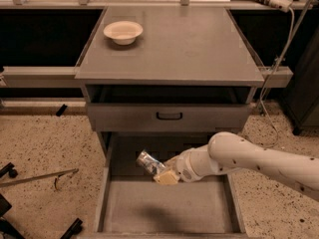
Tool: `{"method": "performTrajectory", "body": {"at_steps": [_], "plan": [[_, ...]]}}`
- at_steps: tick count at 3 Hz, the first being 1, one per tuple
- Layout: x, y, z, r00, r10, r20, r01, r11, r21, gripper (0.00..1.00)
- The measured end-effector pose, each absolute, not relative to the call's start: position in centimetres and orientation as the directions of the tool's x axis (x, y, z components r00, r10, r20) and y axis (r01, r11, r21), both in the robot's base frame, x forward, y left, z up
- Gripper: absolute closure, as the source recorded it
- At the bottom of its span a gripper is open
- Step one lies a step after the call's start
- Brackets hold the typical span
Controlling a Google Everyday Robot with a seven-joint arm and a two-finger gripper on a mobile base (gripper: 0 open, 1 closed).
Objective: Place redbull can into middle drawer
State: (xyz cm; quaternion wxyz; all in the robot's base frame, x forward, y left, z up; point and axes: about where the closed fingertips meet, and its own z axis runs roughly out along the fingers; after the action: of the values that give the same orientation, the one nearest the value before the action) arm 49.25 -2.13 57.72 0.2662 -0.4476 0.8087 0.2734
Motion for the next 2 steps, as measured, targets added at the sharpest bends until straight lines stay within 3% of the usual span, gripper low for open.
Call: {"method": "performTrajectory", "body": {"at_steps": [2], "plan": [[52.9,-1.4,50.8,-0.550,-0.544,-0.634,-0.801,0.559,0.215,1.00]]}}
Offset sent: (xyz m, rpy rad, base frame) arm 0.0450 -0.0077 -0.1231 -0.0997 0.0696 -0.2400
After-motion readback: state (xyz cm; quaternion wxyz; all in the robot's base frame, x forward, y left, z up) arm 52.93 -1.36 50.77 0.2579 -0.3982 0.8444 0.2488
